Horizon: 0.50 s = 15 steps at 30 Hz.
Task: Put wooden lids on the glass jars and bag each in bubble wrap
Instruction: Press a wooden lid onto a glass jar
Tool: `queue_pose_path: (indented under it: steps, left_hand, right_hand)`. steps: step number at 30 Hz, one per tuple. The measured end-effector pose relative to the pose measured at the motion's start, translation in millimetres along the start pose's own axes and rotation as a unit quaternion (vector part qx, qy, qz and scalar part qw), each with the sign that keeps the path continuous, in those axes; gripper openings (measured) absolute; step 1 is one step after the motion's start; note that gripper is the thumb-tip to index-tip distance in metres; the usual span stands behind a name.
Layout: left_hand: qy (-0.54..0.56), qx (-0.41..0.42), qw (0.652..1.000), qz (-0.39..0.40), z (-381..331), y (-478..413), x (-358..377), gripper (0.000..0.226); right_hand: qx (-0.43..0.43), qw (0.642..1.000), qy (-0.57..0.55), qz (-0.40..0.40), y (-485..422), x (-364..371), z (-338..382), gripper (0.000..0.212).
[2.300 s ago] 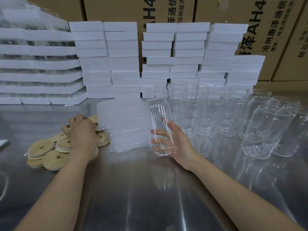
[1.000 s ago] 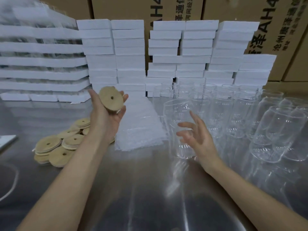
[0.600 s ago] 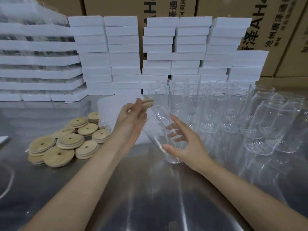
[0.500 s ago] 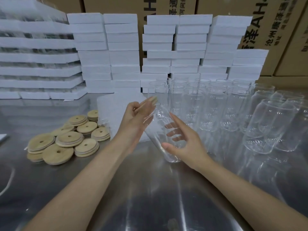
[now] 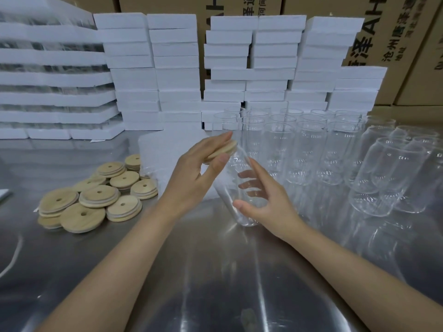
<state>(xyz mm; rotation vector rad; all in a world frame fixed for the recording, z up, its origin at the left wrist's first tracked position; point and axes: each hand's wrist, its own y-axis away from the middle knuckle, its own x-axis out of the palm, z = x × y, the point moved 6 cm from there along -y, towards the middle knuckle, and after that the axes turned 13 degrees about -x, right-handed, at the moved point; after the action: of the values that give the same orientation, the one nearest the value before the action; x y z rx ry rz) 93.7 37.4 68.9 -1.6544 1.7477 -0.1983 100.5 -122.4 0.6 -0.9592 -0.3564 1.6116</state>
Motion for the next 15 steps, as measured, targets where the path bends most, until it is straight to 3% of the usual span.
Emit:
queue_pose_path:
  steps: [7,11,15]
  left_hand:
    - [-0.019,0.004,0.999,-0.039,-5,-8,5,0.054]
    - [-0.007,-0.014,0.998,-0.064,1,-17,4,0.047]
    - [-0.048,0.021,0.996,-0.074,-6,-25,18,0.034]
  right_hand:
    - [0.001,1.000,0.002,0.007,-5,12,-8,0.092]
    - [0.005,1.000,-0.007,0.011,-11,13,-18,0.092]
    - [0.012,1.000,-0.006,0.018,-22,21,-22,0.089]
